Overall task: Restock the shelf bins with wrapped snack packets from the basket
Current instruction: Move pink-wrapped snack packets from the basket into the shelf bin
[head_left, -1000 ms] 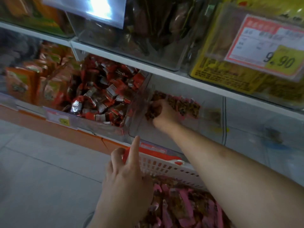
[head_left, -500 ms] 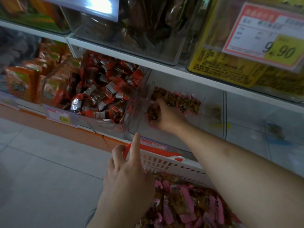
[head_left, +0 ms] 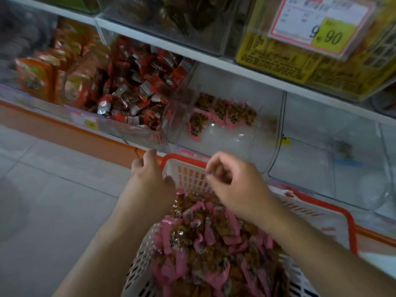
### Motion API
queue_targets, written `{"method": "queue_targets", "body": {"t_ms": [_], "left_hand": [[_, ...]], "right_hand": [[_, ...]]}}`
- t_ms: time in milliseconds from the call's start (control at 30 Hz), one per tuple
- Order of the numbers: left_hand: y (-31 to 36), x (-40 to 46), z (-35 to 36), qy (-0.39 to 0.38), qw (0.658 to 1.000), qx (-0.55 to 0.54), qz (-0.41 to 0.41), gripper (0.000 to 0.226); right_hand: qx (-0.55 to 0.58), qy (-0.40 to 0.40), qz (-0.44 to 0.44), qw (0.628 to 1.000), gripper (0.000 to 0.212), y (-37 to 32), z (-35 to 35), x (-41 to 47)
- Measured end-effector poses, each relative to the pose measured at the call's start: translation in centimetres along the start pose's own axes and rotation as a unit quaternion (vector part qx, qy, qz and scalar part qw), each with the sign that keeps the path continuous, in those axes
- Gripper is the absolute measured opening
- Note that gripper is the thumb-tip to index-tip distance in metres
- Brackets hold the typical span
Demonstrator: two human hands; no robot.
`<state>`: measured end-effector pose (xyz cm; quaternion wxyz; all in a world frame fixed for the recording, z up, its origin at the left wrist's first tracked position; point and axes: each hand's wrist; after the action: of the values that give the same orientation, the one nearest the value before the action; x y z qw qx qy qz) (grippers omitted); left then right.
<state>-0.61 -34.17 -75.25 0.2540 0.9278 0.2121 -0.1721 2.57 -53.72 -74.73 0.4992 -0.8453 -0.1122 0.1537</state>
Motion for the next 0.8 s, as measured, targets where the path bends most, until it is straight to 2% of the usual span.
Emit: {"method": "queue_targets", "body": {"t_ms": [67, 100, 200, 267, 333, 467, 533, 600, 667, 733, 800], "left_hand": [[-0.6, -0.3, 0.1, -0.032, 0.999, 0.017, -0.02, 0.054], [-1.0, -0.4, 0.4, -0.046, 0.998, 0.032, -0.021, 0.049], [-1.6, -0.7, 1.0, -0.061, 0.993, 0.098, 0.014, 0.026], [-1.7, -0.9, 1.2, -0.04, 0.993, 0.108, 0.023, 0.025], [-1.7, -1.0, 1.2, -0.023, 0.993, 0.116, 0.024, 0.026], [-1.4, -0.9, 1.0, -0.06, 0.994, 0.09, 0.011, 0.029], [-1.1, -0.6, 0.8, -0.073, 0.995, 0.071, -0.003, 0.027], [-0.9, -0.5, 0.5, -0.084, 0.995, 0.044, -0.029, 0.025], [-0.8, -0.8, 0.2, -0.049, 0.997, 0.037, -0.044, 0.028], [-0.7, -1.1, -0.3, 0.062, 0.996, 0.058, -0.013, 0.035], [0.0, -1.9, -0.8, 0.164, 0.984, 0.033, 0.057, 0.032]], "right_hand": [[-0.044, -0.066, 0.066, 0.995, 0.011, 1.1, 1.6, -2.3], [-0.077, -0.091, 0.089, 0.989, 0.017, 2.1, 2.5, -3.0], [-0.165, -0.125, 0.105, 0.973, 0.056, 6.4, 5.6, -3.3], [-0.192, -0.124, 0.123, 0.966, 0.066, 8.7, 7.4, -2.9], [-0.2, -0.091, 0.142, 0.965, 0.057, 10.0, 8.5, -2.5], [-0.159, -0.008, 0.124, 0.979, 0.019, 9.6, 8.8, -2.1], [-0.109, 0.001, 0.135, 0.985, 0.025, 8.8, 8.1, -2.1], [-0.069, 0.003, 0.151, 0.986, 0.022, 7.2, 6.7, -2.4], [-0.03, 0.02, 0.151, 0.988, 0.02, 5.5, 4.7, -3.0], [0.033, 0.051, 0.144, 0.988, 0.016, 3.6, 2.4, -3.7], [0.083, 0.077, 0.139, 0.984, 0.012, 1.9, 0.2, -4.7]]}}
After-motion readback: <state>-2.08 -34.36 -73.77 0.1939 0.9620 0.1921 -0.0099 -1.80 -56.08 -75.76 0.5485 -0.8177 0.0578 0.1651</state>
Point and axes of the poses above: each hand's wrist, its own x-axis towards the middle knuckle, its own z-axis out of the palm, y = z × x, and after that the axes turned 12 degrees about x, right-handed
